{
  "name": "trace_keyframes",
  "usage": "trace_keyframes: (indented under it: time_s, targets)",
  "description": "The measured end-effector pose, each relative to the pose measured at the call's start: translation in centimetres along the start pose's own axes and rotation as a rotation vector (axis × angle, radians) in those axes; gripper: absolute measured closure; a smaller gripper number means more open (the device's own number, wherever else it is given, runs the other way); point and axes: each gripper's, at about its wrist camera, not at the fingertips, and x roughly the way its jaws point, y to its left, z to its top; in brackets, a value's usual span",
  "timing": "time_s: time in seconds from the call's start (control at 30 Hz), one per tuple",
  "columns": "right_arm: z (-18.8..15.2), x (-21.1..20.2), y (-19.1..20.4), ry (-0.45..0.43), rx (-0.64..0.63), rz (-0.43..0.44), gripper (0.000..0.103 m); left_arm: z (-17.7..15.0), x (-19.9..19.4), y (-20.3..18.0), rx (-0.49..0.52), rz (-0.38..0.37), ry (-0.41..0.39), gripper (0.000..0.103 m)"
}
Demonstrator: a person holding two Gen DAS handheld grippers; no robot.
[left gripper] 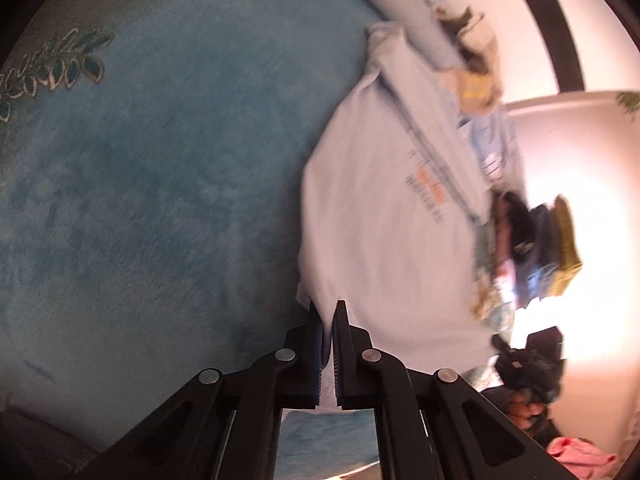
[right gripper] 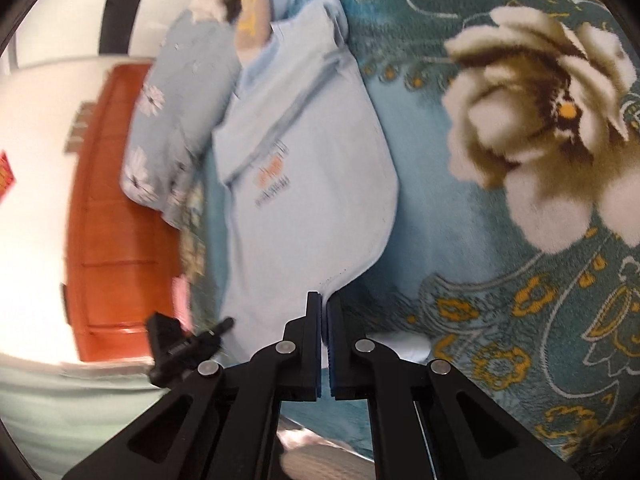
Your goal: Fold clothes
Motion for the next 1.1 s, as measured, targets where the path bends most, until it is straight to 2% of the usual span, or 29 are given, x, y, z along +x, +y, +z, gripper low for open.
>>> trace_keyframes:
  time_s: [0.13,0.2,0.43,0.53,0.83,0.97,1.1]
  targets:
    - [1.3,-0.7,0.0,-0.046,0.049,0.123,0.101,2.1,-2.3,-0.8,-0.063,-0.156,-0.071,0.099]
    - [2.1,-0.6,0.2,-0.06,0.056,0.157,0.101,3.6,-2.5,-2.2,-0.062,-0.196,-0.09,0.099]
    - [6.0,-1.5,0.4,-0.108,0.077,0.236,0.101,9.2,-1.5,-7.2,-0.012,-0.25,-0.128,0.099]
    - [8.3,-1.8,0.7,-0.124,0.076,0.252,0.101,12.0,-0.2,-8.7,-0.014,-0.244,-0.13,0.099]
    - [16.4,-1.0,1.9,-0.23,0.079,0.179,0.101,19.6,5.5,-10.8,-0.037,-0.171,-0.125,0.098]
    - [18.4,0.7,2.3,-0.212,0.058,0.078,0.101,21.9,8.7,-10.2,-0.069,-0.118,-0.093,0.098]
    - [18.1,1.9,2.1,-0.163,-0.008,-0.002,0.1,22.9,9.8,-8.7,-0.095,-0.105,-0.08,0.097]
